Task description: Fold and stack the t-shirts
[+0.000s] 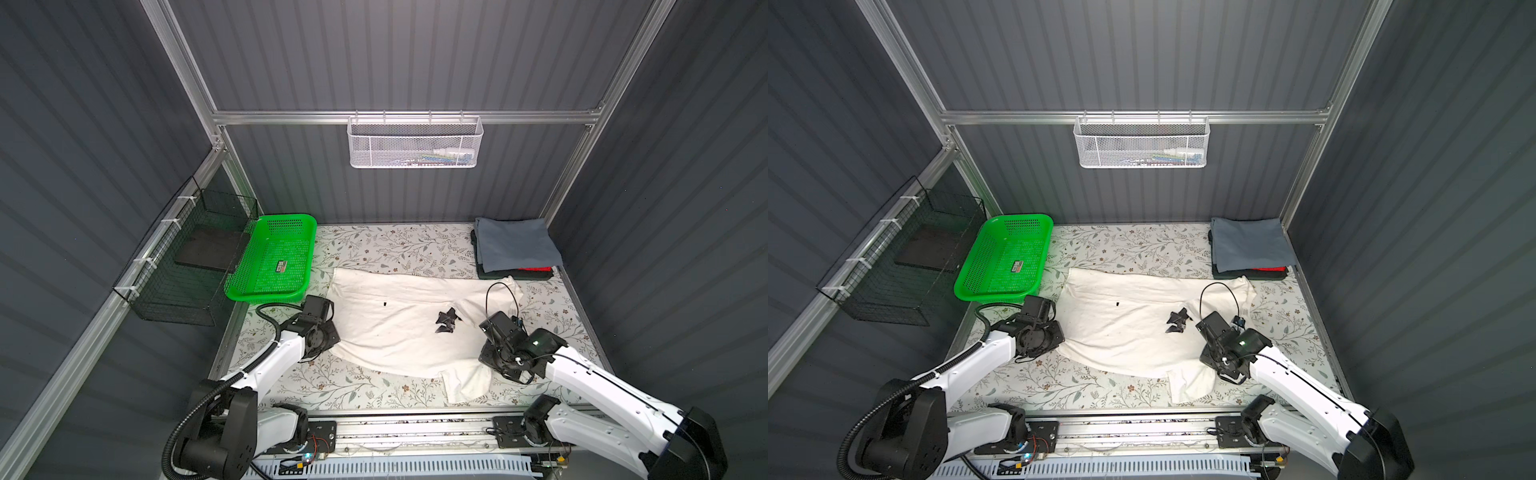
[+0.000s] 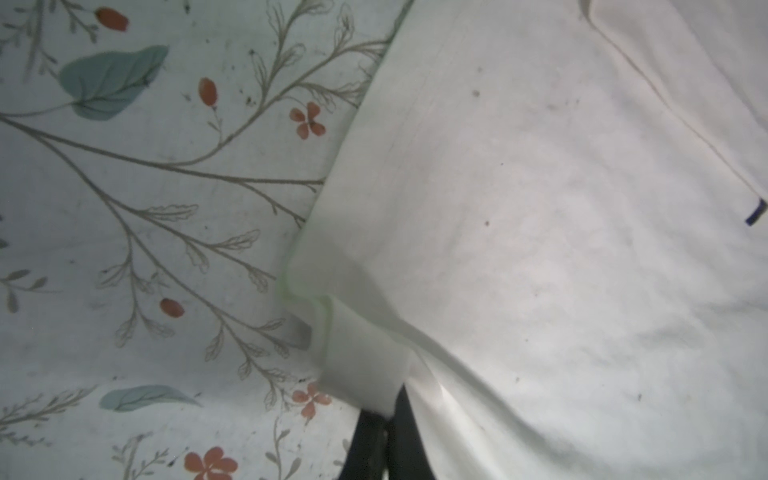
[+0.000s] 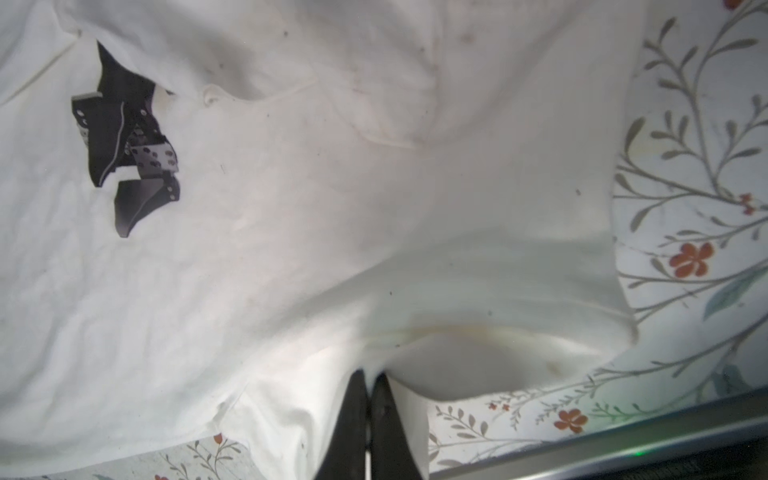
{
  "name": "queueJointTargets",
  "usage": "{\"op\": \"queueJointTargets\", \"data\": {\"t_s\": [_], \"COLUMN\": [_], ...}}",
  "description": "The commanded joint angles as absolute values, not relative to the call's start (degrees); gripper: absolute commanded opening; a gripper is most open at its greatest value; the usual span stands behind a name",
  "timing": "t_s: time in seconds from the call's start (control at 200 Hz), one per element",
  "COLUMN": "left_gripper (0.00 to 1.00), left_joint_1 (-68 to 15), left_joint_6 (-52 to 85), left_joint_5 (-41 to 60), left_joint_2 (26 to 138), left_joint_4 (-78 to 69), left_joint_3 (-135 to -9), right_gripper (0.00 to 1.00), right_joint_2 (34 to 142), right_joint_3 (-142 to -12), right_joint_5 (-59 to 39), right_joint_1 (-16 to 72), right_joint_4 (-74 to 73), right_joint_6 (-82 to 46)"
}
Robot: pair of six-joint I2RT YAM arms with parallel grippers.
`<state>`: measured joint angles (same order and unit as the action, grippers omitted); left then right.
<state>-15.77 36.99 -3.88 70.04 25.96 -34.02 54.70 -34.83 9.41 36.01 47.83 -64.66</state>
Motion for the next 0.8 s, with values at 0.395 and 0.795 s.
{"op": "queueJointTargets", "data": {"t_s": [0.395, 0.795], "left_gripper": [0.0, 0.0], "left_joint_1": [-15.6, -15.6], "left_joint_6": [35.2, 36.5], "left_joint_5": [1.4, -1.1], "left_joint_2": [61.1, 62.4], "left_joint_4": [31.8, 36.2], "left_joint_3": [-35.8, -39.6], "right_gripper": [0.0, 0.0], "right_joint_2": [49.2, 53.2], "right_joint_3": [-35.3, -40.9], "right_joint_5": [14.2, 9.6], "right_joint_1": [33.0, 23.2], "right_joint_4": [43.9, 43.4], "right_joint_6": [-63.9, -53.8]}}
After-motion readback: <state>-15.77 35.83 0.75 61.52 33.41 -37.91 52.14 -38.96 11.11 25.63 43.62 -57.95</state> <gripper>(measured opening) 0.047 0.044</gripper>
